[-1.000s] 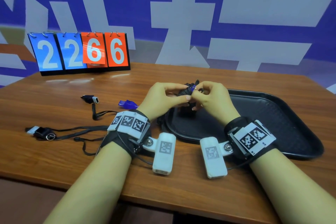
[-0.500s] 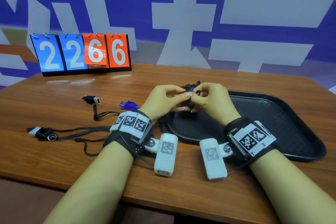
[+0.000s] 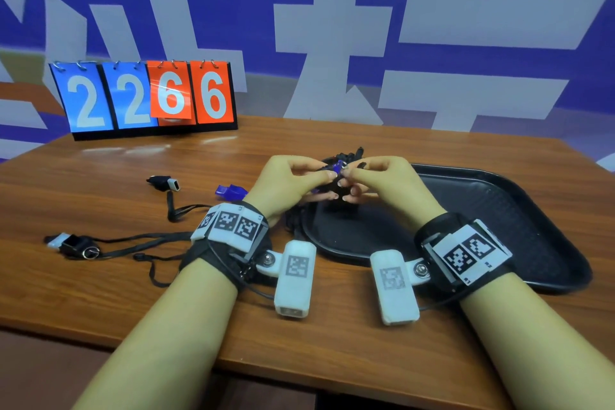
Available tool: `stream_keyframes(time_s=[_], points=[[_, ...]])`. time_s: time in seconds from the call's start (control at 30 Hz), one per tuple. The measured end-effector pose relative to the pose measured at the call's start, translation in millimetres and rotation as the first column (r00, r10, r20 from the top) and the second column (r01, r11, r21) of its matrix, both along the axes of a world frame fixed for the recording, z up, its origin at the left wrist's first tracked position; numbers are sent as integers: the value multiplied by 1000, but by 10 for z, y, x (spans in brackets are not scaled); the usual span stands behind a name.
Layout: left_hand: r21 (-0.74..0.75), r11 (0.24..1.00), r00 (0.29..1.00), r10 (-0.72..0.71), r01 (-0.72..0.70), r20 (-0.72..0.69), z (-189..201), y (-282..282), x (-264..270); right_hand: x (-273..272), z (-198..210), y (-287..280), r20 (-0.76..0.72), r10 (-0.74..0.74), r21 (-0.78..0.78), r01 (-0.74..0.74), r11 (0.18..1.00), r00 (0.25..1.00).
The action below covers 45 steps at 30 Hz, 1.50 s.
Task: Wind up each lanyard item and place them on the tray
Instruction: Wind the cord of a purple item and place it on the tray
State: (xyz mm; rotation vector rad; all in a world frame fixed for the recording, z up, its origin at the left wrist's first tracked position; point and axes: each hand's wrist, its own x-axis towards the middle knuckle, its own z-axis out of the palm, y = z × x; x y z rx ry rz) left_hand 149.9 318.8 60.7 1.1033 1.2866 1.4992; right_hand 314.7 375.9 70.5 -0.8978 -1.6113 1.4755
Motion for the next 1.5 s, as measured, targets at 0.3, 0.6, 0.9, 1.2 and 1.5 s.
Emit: stream_keyframes(time_s=[0.3, 0.6, 0.9, 1.2, 1.5], points=[[11, 996, 986, 80, -83, 149, 31, 5, 10, 18, 11, 69, -245, -40, -121, 10, 993, 969], [4, 998, 989, 63, -64, 135, 17, 14, 13, -15, 34, 85, -365, -36, -127, -12, 992, 930], [27, 999, 998, 33, -35, 54, 8, 7, 9, -13, -17, 66, -229, 174, -42, -188, 981, 958], [83, 997, 1000, 5, -6, 7, 15, 0, 21, -36, -45, 90, -193, 219, -49, -232, 971, 957], [111, 992, 995, -42, 52, -94, 29, -30, 9, 37, -14, 128, -236, 198, -241, -255, 936, 951]])
